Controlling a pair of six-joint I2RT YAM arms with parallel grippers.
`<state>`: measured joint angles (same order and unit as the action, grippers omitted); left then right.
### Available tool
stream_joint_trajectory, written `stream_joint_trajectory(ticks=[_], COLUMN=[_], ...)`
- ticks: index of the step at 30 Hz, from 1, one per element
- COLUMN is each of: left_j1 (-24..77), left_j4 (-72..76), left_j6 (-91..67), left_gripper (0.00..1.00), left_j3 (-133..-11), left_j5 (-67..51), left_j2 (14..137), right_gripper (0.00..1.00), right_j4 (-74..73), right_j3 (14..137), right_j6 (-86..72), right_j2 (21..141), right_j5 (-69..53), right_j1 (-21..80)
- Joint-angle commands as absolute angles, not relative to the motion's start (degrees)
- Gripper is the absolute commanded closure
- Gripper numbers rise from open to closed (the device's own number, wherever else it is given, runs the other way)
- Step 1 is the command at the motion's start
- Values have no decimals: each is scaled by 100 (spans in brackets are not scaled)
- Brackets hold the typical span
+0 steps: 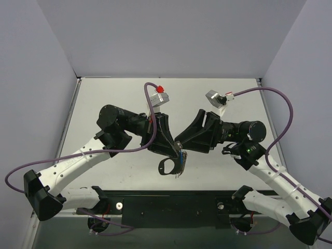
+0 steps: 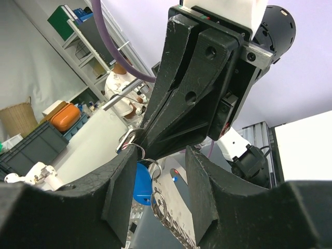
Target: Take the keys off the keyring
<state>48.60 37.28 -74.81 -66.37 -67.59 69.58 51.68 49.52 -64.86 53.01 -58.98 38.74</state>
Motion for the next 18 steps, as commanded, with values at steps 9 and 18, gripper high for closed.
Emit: stream_joint_trajectory(ticks=[9, 18], left_j1=[4816, 4834], left_j4=[4096, 4227], left_j6=[-7506, -7576], left_gripper=[100, 100], left_j3=[-6952, -6917], left_j5=[-6680, -6601], left_j2=[7119, 7277], right_gripper=[62, 62], right_j4=[5634, 5397], right_j3=[4922, 5001], right_j6=[-6346, -5961], right_j2=[5185, 5405], right_j5=[-5801, -5389], right_j1=[4113, 4333])
